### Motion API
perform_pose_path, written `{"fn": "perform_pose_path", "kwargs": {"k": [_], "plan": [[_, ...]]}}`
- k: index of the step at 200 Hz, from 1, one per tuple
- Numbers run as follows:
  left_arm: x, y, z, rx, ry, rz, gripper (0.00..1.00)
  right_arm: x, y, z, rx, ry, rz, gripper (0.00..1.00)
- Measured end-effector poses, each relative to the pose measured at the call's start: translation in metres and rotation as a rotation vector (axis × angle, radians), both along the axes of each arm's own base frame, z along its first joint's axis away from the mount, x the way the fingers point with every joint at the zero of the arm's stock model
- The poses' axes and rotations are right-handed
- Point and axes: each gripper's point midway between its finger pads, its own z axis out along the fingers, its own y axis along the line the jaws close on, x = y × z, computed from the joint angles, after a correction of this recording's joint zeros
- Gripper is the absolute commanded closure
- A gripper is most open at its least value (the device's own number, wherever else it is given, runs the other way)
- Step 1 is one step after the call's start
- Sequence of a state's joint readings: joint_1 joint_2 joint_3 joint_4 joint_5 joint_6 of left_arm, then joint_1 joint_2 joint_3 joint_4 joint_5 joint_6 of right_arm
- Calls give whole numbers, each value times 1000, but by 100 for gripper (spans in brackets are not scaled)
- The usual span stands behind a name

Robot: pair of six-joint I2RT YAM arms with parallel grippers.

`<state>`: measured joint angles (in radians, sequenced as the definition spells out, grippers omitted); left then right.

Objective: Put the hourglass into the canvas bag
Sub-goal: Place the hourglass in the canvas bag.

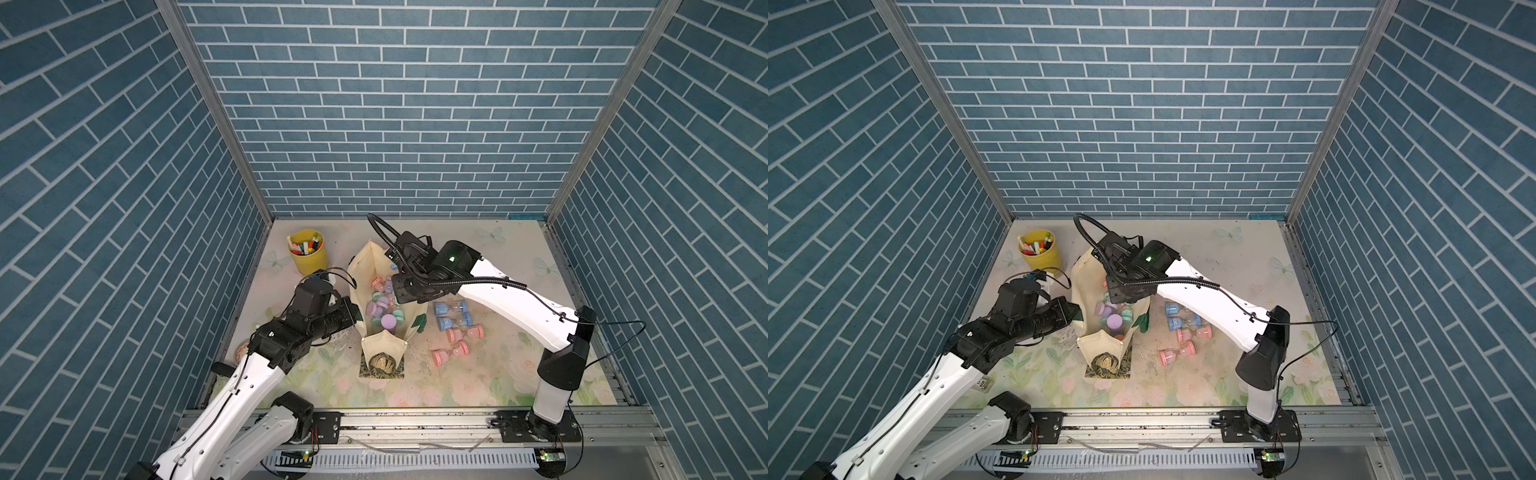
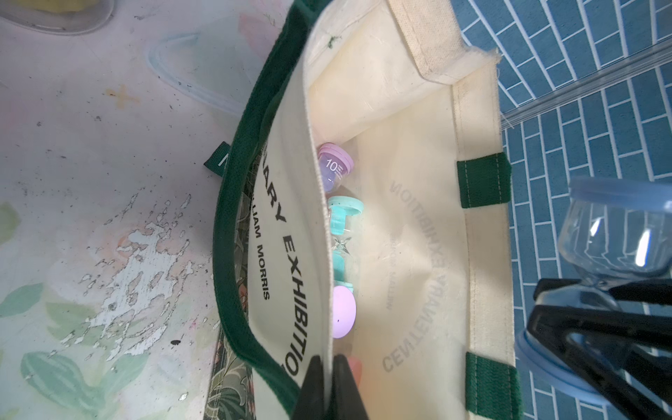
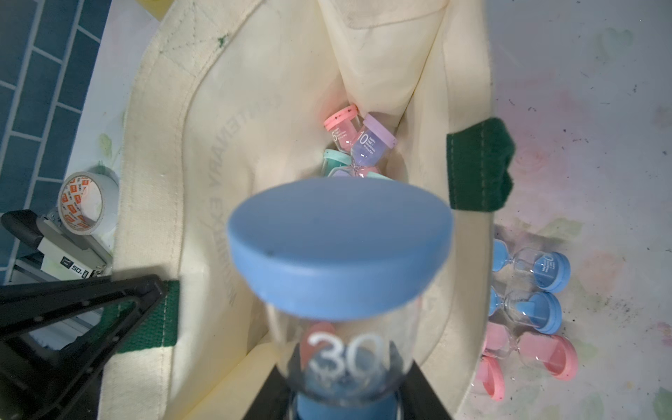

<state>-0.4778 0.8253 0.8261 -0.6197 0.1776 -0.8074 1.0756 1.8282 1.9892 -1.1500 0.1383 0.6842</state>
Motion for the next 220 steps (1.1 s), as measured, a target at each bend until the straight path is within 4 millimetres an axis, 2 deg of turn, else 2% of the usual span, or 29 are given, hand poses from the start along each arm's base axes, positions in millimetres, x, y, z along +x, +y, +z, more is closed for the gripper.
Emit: {"fn": "perform_pose_path", "kwargs": {"k": [61, 139, 192, 220], "plan": [[0, 0, 0, -1, -2, 0, 100, -5, 11, -12, 17, 51, -7, 100], [0, 0, 0, -3, -1, -2, 100, -16, 15, -61, -21, 149, -36, 100], [0, 0, 0, -4, -1, -1, 100, -18, 19, -67, -15, 167, -37, 100], [0, 0, 0, -4, -1, -2, 100, -21, 19, -79, -22, 194, -48, 100]]}}
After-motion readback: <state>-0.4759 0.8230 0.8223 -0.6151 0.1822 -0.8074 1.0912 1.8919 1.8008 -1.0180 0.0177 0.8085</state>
